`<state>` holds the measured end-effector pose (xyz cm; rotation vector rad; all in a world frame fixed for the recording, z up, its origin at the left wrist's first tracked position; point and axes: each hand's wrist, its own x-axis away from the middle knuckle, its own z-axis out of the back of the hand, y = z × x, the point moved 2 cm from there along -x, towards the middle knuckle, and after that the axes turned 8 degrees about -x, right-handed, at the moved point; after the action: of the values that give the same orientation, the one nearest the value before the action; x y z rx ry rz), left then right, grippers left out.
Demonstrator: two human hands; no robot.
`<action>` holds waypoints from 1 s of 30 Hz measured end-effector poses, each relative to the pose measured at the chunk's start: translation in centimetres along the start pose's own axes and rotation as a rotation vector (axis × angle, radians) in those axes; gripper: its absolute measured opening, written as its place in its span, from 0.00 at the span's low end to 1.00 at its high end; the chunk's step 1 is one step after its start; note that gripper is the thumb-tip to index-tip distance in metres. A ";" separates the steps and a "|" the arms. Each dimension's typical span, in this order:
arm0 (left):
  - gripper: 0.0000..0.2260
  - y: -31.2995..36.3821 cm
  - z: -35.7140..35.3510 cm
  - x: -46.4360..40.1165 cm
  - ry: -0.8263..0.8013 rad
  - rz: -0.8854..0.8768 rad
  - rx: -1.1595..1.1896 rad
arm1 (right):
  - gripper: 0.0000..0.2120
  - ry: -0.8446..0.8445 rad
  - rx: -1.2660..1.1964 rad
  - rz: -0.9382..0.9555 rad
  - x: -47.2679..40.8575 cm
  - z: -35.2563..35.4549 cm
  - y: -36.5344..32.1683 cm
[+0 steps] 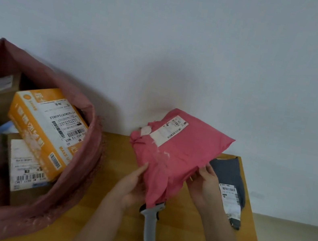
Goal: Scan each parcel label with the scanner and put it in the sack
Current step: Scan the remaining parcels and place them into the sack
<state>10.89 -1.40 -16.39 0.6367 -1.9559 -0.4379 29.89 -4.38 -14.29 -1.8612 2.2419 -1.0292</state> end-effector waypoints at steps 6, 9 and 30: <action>0.29 0.2 1.8 -0.3 0.090 -0.147 0.015 | 0.12 0.025 0.084 -0.117 -0.8 2.1 2.4; 0.32 0.7 3.2 -0.9 0.212 -0.293 0.021 | 0.14 0.211 0.450 -0.249 -0.8 5.1 5.2; 0.23 -2.5 6.2 -2.5 0.282 -0.289 0.064 | 0.12 0.268 1.321 -0.321 0.0 12.7 17.2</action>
<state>6.84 -1.69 -22.30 0.9750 -1.6212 -0.4368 20.69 -9.23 -32.97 -1.4005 0.7345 -2.1152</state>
